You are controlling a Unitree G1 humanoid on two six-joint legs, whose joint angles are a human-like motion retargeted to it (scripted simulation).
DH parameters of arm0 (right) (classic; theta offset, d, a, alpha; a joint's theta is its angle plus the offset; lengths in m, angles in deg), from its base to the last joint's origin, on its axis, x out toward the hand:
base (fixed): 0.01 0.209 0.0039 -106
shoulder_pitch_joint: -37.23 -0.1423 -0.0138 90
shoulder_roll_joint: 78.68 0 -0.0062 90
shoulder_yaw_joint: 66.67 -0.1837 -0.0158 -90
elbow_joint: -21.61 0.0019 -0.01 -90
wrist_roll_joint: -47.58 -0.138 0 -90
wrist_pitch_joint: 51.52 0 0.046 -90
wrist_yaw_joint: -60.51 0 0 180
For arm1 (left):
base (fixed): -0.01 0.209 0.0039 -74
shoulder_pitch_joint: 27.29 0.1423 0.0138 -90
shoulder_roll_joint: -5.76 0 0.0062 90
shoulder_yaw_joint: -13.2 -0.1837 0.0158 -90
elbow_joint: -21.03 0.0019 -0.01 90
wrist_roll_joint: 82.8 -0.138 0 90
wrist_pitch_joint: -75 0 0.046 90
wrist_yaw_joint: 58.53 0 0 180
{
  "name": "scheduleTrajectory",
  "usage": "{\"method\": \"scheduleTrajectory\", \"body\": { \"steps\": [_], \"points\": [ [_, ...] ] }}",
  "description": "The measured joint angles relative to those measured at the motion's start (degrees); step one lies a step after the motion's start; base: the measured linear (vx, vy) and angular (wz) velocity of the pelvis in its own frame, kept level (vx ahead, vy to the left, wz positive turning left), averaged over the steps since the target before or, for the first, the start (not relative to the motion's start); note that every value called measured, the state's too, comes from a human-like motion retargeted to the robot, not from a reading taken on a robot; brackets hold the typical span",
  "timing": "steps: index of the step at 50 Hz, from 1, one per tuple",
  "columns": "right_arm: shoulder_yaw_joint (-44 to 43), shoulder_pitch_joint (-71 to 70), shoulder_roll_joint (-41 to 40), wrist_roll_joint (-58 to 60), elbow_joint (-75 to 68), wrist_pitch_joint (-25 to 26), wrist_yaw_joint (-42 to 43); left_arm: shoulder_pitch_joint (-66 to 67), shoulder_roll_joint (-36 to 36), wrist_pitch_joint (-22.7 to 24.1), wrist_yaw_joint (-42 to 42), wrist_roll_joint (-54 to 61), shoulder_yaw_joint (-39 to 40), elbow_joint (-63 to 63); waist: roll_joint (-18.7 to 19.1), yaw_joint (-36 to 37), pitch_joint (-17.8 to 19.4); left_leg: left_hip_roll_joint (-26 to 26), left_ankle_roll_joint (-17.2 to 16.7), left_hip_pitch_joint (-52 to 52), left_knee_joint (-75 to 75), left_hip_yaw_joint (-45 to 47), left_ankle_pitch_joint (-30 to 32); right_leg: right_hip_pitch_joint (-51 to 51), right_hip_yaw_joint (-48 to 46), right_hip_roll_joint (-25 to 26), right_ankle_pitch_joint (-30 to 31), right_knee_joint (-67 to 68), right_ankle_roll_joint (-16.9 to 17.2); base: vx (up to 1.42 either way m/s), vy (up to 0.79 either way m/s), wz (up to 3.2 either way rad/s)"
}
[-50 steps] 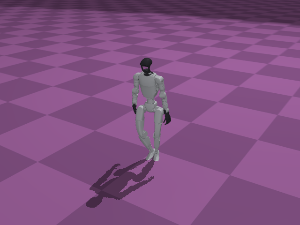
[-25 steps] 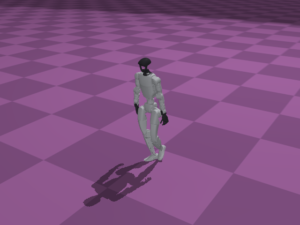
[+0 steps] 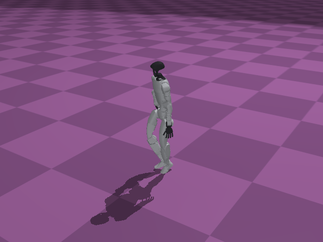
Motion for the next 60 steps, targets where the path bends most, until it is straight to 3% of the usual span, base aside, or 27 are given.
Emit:
{"method": "scheduleTrajectory", "body": {
  "steps": [5,7,8,10,12,15,16,20,22,24,27,28,30,32,35,37,42,45,48,55,57,58,60],
  "points": [
    [-1.05,2.42,-0.04,0.3,-3.36,0.89,-1.98,-0.25,-0.58,-0.1,0.18,-0.07,-0.47,-0.9,-2.32,-0.86,-0.14,-2.85,-0.42,2.46,-1.01,1.33,0.54,0.64,3.46,4.17,-3.12,-12.99,0.66,0.22,0.01,-0.05],
    [-1.15,2.89,0.0,0.46,-4.07,1.08,-2.38,0.08,-0.75,0.0,-0.13,-0.3,-0.58,-1.4,-3.12,-0.86,0.0,-3.74,-0.57,3.68,-1.21,2.07,0.67,1.61,5.81,5.39,-1.08,-18.08,-3.09,0.24,-0.01,-0.13],
    [-1.15,3.06,-0.03,0.52,-4.29,1.17,-2.44,0.31,-0.82,0.03,-0.21,-0.43,-0.62,-1.57,-3.23,-0.74,0.02,-3.75,-0.63,4.22,-1.19,2.64,0.79,2.23,6.6,6.16,0.22,-19.87,-6.8,0.19,0.01,-0.19],
    [-1.01,3.25,-0.15,0.49,-4.55,1.25,-2.37,0.77,-0.97,0.09,-0.15,-0.74,-0.55,-1.62,-3.06,-0.26,-0.15,-3.39,-0.63,5.02,-0.7,3.74,0.7,4.32,4.88,6.57,-1.69,-21.38,-10.14,0.23,0.02,-0.14],
    [-1.0,3.03,-0.19,0.42,-4.44,1.23,-2.3,1.29,-0.96,-0.02,0.12,-1.05,-0.49,-1.53,-3.13,-0.58,0.12,-3.93,0.04,5.92,0.29,3.24,0.83,6.37,0.73,4.42,-1.81,-21.49,-10.14,0.31,0.01,0.26],
    [-0.76,1.92,-0.42,0.34,-3.23,1.21,-2.24,1.89,-0.18,-0.04,-0.15,-1.01,0.33,-1.21,-4.85,-0.8,0.56,-4.99,2.72,6.42,3.09,6.13,2.48,4.6,9.38,4.12,1.93,-20.8,-10.14,0.24,-0.01,0.18],
    [-0.47,1.67,-0.53,0.16,-2.53,1.08,-2.15,2.18,0.05,-0.05,-0.16,-0.98,0.57,-0.85,-5.52,-0.62,0.91,-4.93,3.55,6.43,5.8,6.91,3.69,6.31,8.18,2.63,2.19,-21.25,-10.14,0.34,-0.03,-0.03],
    [0.39,0.05,-1.33,0.14,1.13,0.28,-2.05,2.78,-0.44,-0.28,0.32,-1.37,0.83,0.37,-7.41,3.02,3.44,-1.03,4.1,3.78,23.13,6.7,6.63,12.92,12.95,3.35,2.22,-24.14,-10.14,0.42,-0.19,-0.36],
    [0.51,-1.36,-1.52,0.57,3.53,-0.13,-1.93,2.64,-0.66,-0.14,0.12,-1.78,0.68,0.77,-6.99,3.95,3.77,0.31,4.1,-0.79,31.53,3.02,3.05,13.87,12.08,3.86,1.73,-24.91,-10.14,0.32,-0.21,-0.14],
    [1.36,-2.95,-1.45,0.89,5.87,-0.7,-1.68,2.68,-0.74,-0.14,0.2,-2.17,1.09,1.3,-6.45,4.93,4.04,3.89,4.1,-3.57,36.37,2.18,-5.67,14.15,13.29,5.42,1.22,-24.86,-10.14,0.35,-0.25,-0.41],
    [3.0,-4.74,-1.62,1.07,8.91,-1.62,-1.25,3.58,-0.41,-0.4,0.62,-2.66,1.76,2.54,-4.94,5.54,4.5,8.24,4.1,-3.03,31.01,5.4,-13.87,14.94,14.23,7.5,1.04,-24.23,-10.14,0.13,0.09,-0.28],
    [3.5,-5.02,-1.71,1.11,10.05,-1.83,-1.26,3.94,0.03,-0.45,0.78,-2.82,1.91,3.16,-4.11,5.34,4.6,6.65,4.1,-2.78,25.28,5.66,-12.41,14.77,14.18,7.66,1.48,-23.84,-10.14,-0.22,0.47,0.25],
    [4.26,-5.38,-1.53,0.99,12.84,-2.37,-1.64,4.3,1.1,-0.49,0.82,-3.18,1.83,4.04,-2.47,3.59,3.58,-0.94,2.25,-4.69,9.81,-0.72,-3.81,11.05,12.05,6.61,2.56,-21.63,-10.14,-0.16,0.49,0.46],
    [5.19,-5.39,-1.78,1.31,15.47,-3.09,-2.43,4.95,1.27,-0.73,0.76,-3.38,2.18,4.86,-0.96,3.71,2.94,-1.24,-0.47,-3.61,1.94,-5.89,0.16,9.94,12.14,8.57,1.63,-19.08,-10.11,0.17,0.07,-0.28],
    [6.27,-5.54,-2.08,2.31,18.14,-3.89,-2.84,5.18,1.59,-1.25,1.03,-3.69,3.24,6.16,-0.17,3.44,1.77,1.08,1.49,-3.89,2.16,-2.21,-0.06,7.24,10.98,8.27,0.6,-12.76,-8.89,0.23,0.04,-0.59],
    [7.05,-5.75,-2.32,2.25,18.65,-3.9,-1.8,4.55,1.54,-1.67,1.88,-3.78,3.62,6.18,-0.66,1.94,1.86,0.89,2.0,-4.55,4.14,-2.96,0.45,4.96,10.56,6.65,2.95,-7.63,-6.4,0.14,0.09,-0.25],
    [5.78,-5.26,-1.9,1.87,16.53,-3.29,0.72,2.41,0.58,-1.46,1.87,-2.99,1.2,3.43,-0.95,3.38,2.07,0.43,4.08,-4.32,5.47,-0.62,0.75,0.21,4.72,0.2,10.23,7.11,-4.27,0.16,0.09,-0.31],
    [4.55,-4.1,-1.55,2.64,13.79,-2.74,2.15,1.55,0.61,-0.73,1.53,-2.84,1.11,0.47,-0.85,1.6,1.51,-0.1,3.71,-4.24,5.26,-1.76,1.64,-3.84,6.27,-0.39,6.91,13.33,-2.05,0.16,0.08,0.28],
    [3.26,-3.1,-1.19,1.67,8.75,-2.13,2.39,0.91,0.34,-0.04,1.22,-1.91,0.29,-2.11,-1.54,0.62,1.25,-1.56,4.05,-3.83,4.93,-3.09,2.38,-5.89,11.05,1.14,3.09,9.56,0.8,0.16,-0.02,0.51],
    [1.02,0.04,-0.68,1.16,0.14,-0.34,-2.46,0.18,-0.08,0.96,0.57,-0.6,-0.91,-4.85,-4.07,-1.96,1.98,-5.39,4.1,-0.59,3.9,-7.2,3.5,-2.18,28.68,6.05,11.04,-16.15,1.79,0.2,-0.09,0.86],
    [0.63,0.76,-0.83,0.62,-1.3,-0.28,-1.84,0.26,-0.2,1.03,0.56,-0.85,-0.79,-4.84,-3.93,-1.65,1.83,-5.23,4.1,-0.66,5.08,-8.26,3.4,-0.49,28.32,6.2,9.58,-17.41,-0.75,0.2,-0.11,0.73],
    [0.4,0.97,-1.02,0.19,-1.9,-0.34,-1.37,0.16,-0.29,0.96,0.56,-1.1,-0.63,-4.71,-3.78,-0.91,1.71,-4.71,4.1,-1.19,6.26,-8.5,2.97,0.0,21.73,4.49,7.82,-16.75,-3.43,0.17,-0.16,0.5],
    [-0.07,1.39,-1.28,-0.56,-2.51,-0.36,-0.82,0.2,-0.17,0.94,0.52,-1.41,-0.39,-4.52,-4.23,0.58,1.97,-4.45,4.1,-1.82,8.63,-9.15,2.13,1.26,19.99,3.47,9.82,-18.87,-5.56,0.17,-0.2,0.49]
  ]
}}
